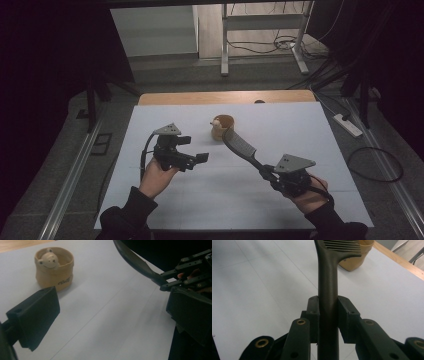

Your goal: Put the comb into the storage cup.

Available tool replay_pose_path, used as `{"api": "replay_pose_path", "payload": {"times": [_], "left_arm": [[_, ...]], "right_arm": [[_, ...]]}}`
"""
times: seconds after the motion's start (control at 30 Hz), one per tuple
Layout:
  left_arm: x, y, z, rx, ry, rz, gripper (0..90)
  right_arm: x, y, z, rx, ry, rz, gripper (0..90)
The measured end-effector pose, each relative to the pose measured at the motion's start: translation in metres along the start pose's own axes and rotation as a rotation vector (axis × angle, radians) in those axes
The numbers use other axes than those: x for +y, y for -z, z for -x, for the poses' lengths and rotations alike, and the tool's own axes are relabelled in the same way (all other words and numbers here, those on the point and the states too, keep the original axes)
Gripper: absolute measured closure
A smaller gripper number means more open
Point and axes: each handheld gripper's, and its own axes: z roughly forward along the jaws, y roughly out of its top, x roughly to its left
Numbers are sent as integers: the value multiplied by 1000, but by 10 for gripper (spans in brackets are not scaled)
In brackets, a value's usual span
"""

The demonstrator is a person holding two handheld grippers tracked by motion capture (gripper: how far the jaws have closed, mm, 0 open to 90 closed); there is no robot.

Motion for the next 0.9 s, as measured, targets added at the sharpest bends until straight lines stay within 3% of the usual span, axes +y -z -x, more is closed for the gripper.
{"api": "replay_pose_path", "payload": {"times": [0.27,0.53,0.9], "left_arm": [[6,-13,0,-72,28,-13,0],[11,-25,4,-117,34,-33,0],[12,-36,6,-189,80,-57,0]], "right_arm": [[4,-3,-8,4,20,12,724],[8,-5,-16,4,45,25,724],[12,-7,-26,5,78,47,724]]}}
